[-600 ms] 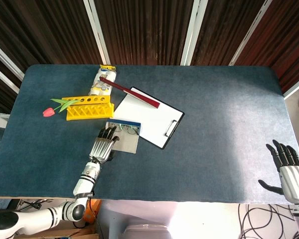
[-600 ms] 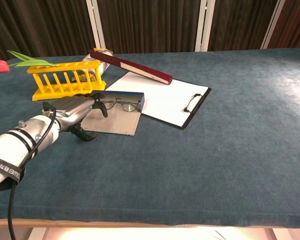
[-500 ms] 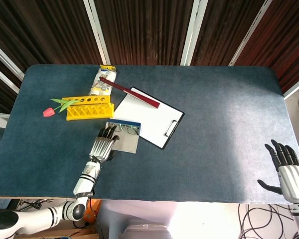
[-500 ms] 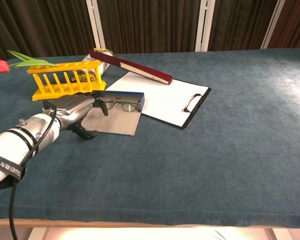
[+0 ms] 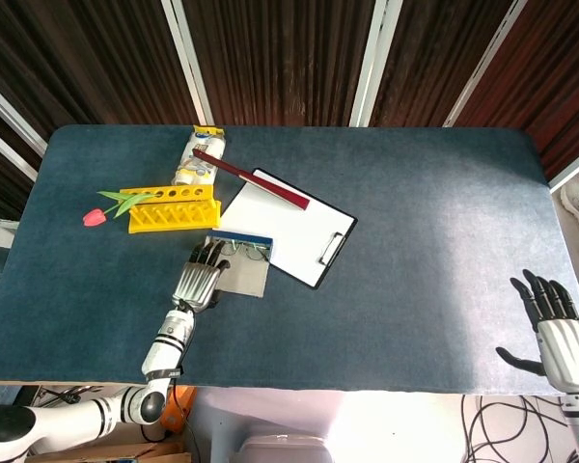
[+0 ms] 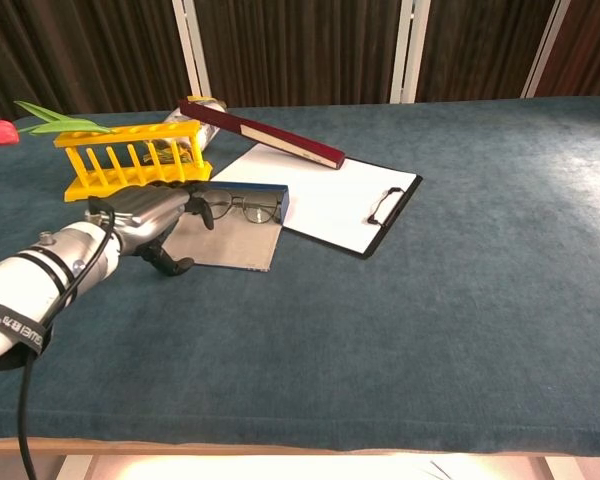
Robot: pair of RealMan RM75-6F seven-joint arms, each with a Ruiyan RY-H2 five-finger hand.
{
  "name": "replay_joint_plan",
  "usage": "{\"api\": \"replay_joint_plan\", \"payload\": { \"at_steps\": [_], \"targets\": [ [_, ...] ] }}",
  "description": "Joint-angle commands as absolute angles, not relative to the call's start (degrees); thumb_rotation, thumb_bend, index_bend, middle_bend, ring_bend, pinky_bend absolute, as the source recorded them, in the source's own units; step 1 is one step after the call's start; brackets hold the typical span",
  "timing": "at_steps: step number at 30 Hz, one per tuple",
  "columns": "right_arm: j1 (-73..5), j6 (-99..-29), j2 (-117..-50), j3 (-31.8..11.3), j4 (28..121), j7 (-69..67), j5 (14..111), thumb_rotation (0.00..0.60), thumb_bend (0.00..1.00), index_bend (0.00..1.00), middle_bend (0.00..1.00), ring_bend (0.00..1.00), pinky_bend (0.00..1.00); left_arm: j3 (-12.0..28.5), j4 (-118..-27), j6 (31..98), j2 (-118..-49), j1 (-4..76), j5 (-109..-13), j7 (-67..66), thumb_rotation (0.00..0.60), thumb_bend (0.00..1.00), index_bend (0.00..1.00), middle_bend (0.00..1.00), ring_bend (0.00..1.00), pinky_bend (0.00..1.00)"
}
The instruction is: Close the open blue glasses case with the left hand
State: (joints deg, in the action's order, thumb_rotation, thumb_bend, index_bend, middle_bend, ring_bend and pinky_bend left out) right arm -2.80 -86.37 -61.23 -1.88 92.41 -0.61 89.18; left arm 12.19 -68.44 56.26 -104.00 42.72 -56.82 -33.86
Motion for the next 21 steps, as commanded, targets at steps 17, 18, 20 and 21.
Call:
{"api": "replay_joint_plan", "payload": {
  "at_steps": [17, 18, 20, 21],
  "targets": [
    [-2.5, -86.8, -61.3, -1.7, 92.0, -0.8, 89.6, 0.6, 0.18, 0.0, 0.0, 0.0, 0.0, 11.0, -70.2, 53.9, -102.1, 44.5, -50.9, -39.7, 0.6, 0.33, 0.29, 0.0, 0.0, 0.0],
    [-2.5, -86.8, -61.3, -1.7, 92.0, -0.9, 89.6, 0.6, 0.18, 0.0, 0.0, 0.0, 0.0, 11.1, -69.9, 53.7, -102.1, 44.7, -50.8, -39.6, 0.6, 0.33, 0.3, 0.0, 0.0, 0.0],
    [-2.5, -86.9, -61.2, -1.7, 92.0, -1.0, 89.6, 0.6, 0.18, 0.0, 0.0, 0.0, 0.0, 11.1, -69.4, 53.3, -102.2, 45.0, -50.6, -39.5, 0.6, 0.33, 0.32, 0.0, 0.0, 0.0],
    [-2.5, -86.9, -61.2, -1.7, 92.0, -1.1, 89.6, 0.6, 0.18, 0.0, 0.0, 0.0, 0.0, 11.1, -69.1, 53.0, -102.3, 45.2, -50.4, -39.5, 0.6, 0.33, 0.33, 0.0, 0.0, 0.0]
  ]
}}
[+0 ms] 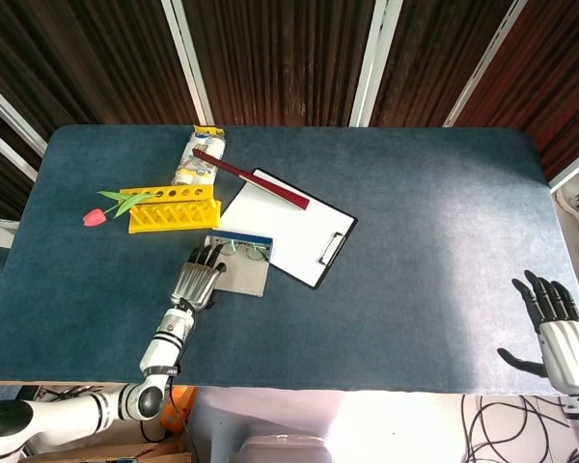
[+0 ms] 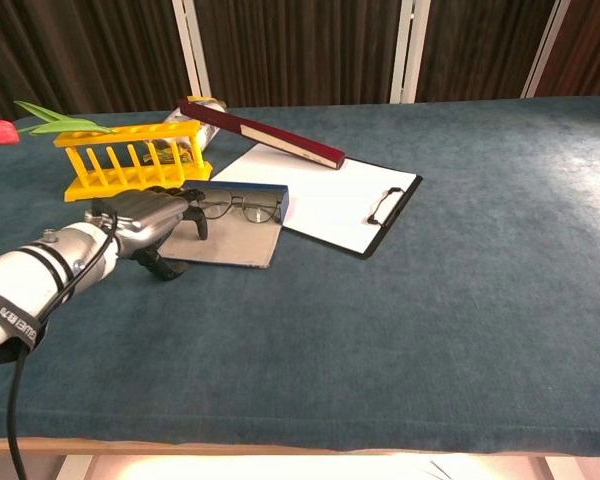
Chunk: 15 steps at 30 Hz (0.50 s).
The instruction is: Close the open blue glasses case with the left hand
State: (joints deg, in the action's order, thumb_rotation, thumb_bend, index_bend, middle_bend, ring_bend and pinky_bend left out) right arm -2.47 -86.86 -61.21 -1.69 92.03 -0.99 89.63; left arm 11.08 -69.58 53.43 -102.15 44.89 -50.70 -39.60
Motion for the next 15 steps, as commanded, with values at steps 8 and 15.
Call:
{"api": "replay_joint_plan", "payload": {
  "at_steps": [8, 15],
  "targets": [
    [-2.4, -86.9, -61.1, -1.7, 91.9, -1.4, 89.6, 0.6, 0.18, 0.0, 0.0, 0.0, 0.0, 11.5, -66.4, 53.7, -104.1, 45.4, -53.4, -34.2, 0.6, 0.38, 0.4, 0.0, 0.0, 0.0],
    [-2.1, -87.3, -60.9, -1.6, 91.7, -2.0, 89.7, 0.6, 0.18, 0.0, 0.0, 0.0, 0.0, 12.6, -61.5, 54.8, -107.0, 45.2, -58.1, -25.0, 0.6, 0.43, 0.5, 0.0, 0.0, 0.01]
  ]
}}
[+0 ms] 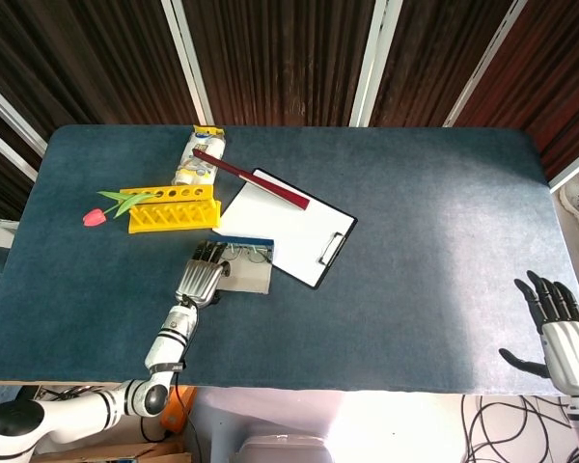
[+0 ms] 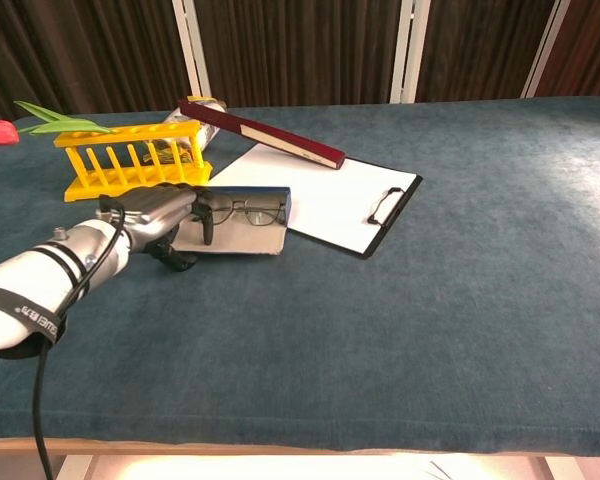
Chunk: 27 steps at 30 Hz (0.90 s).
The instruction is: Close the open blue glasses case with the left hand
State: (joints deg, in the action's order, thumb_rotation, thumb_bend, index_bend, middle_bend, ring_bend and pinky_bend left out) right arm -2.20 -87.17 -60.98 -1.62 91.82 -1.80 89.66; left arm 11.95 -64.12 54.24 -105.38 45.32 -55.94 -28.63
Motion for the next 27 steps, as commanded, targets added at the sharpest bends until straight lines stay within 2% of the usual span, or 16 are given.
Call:
{"api": "replay_joint_plan", "payload": {
  "at_steps": [1, 10, 21, 27],
  "targets": [
    [-2.0, -87.4, -60.9, -1.6, 91.6, -2.1, 89.7, 0.6, 0.18, 0.0, 0.0, 0.0, 0.0, 12.7, -60.9, 54.9, -107.4, 45.2, -58.6, -24.1, 0.6, 0.42, 0.51, 0.0, 0.0, 0.01],
    [-1.7, -88.0, -60.6, -1.5, 91.5, -3.2, 90.0, 0.6, 0.18, 0.0, 0.0, 0.0, 0.0, 12.3, -57.3, 56.4, -109.6, 44.8, -63.5, -17.6, 0.6, 0.44, 0.54, 0.0, 0.0, 0.01],
    [-1.8, -87.8, -60.5, -1.5, 91.6, -3.2, 90.1, 0.6, 0.18, 0.0, 0.0, 0.0, 0.0, 12.1, -58.4, 59.0, -109.5, 43.6, -66.5, -15.9, 0.6, 0.59, 0.59, 0.0, 0.0, 0.01],
    [-1.8, -87.7, -60.4, -1.6, 91.7, -3.2, 90.0, 0.6, 0.18, 0.0, 0.0, 0.0, 0.0, 12.9, -58.8, 59.5, -109.5, 43.3, -67.3, -13.6, 0.6, 0.6, 0.62, 0.0, 0.0, 0.01]
  ]
}}
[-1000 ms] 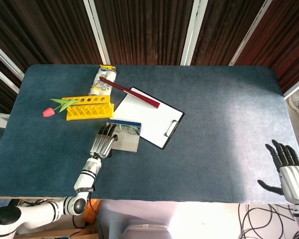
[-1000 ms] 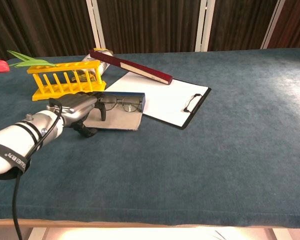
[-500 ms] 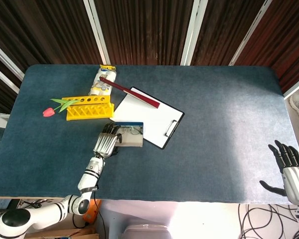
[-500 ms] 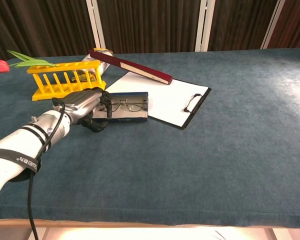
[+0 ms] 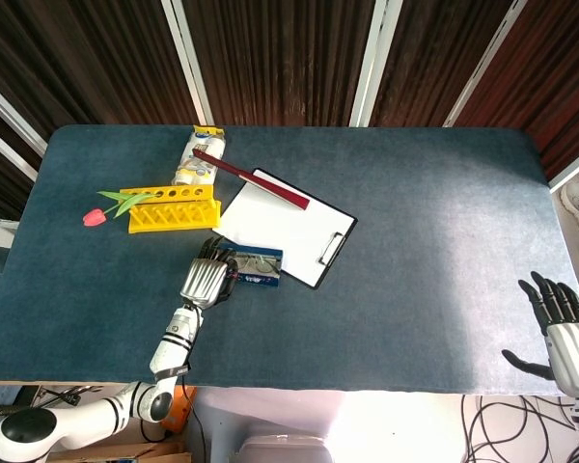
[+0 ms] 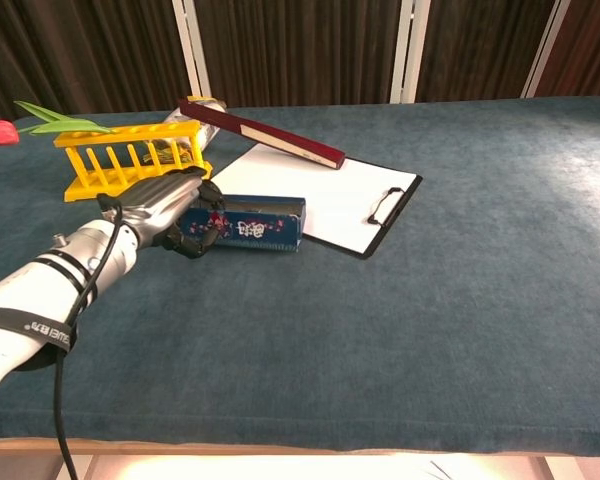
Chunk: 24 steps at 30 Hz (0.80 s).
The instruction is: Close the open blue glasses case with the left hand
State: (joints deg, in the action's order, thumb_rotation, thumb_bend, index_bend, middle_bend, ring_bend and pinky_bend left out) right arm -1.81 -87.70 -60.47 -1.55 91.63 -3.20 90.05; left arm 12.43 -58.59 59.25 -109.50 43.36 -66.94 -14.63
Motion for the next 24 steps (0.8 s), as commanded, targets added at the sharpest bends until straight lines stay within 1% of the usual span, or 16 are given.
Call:
{"api": "replay_joint_plan", "payload": {
  "at_steps": [1, 5, 10, 18, 24],
  "targets": [
    [-1.8, -87.7, -60.4, -1.6, 91.7, -3.3, 90.0, 0.6, 0.18, 0.0, 0.0, 0.0, 0.0, 13.1, -58.8, 59.8, -109.6, 43.3, -67.5, -13.1, 0.6, 0.6, 0.62, 0.0, 0.0, 0.01],
    [-1.8, -87.7, -60.4, -1.5, 91.7, -3.4, 90.1, 0.6, 0.18, 0.0, 0.0, 0.0, 0.0, 13.7, -58.1, 61.0, -110.5, 43.2, -68.5, -11.0, 0.6, 0.6, 0.64, 0.0, 0.0, 0.01],
    [-1.7, -87.8, -60.2, -1.5, 91.7, -3.8, 90.1, 0.6, 0.18, 0.0, 0.0, 0.0, 0.0, 15.2, -54.9, 61.9, -112.8, 44.1, -69.2, -8.6, 0.6, 0.6, 0.64, 0.01, 0.0, 0.01],
    [-1.5, -88.1, -59.6, -1.4, 91.5, -5.3, 90.3, 0.6, 0.18, 0.0, 0.0, 0.0, 0.0, 17.7, -48.0, 59.9, -116.4, 46.8, -68.5, -6.1, 0.6, 0.58, 0.64, 0.02, 0.0, 0.01],
    [-1.5, -88.1, -59.4, -1.4, 91.4, -6.1, 90.5, 0.6, 0.18, 0.0, 0.0, 0.0, 0.0, 18.8, -44.4, 58.7, -118.5, 48.3, -68.2, -4.3, 0.6, 0.58, 0.64, 0.03, 0.0, 0.01]
  ]
}}
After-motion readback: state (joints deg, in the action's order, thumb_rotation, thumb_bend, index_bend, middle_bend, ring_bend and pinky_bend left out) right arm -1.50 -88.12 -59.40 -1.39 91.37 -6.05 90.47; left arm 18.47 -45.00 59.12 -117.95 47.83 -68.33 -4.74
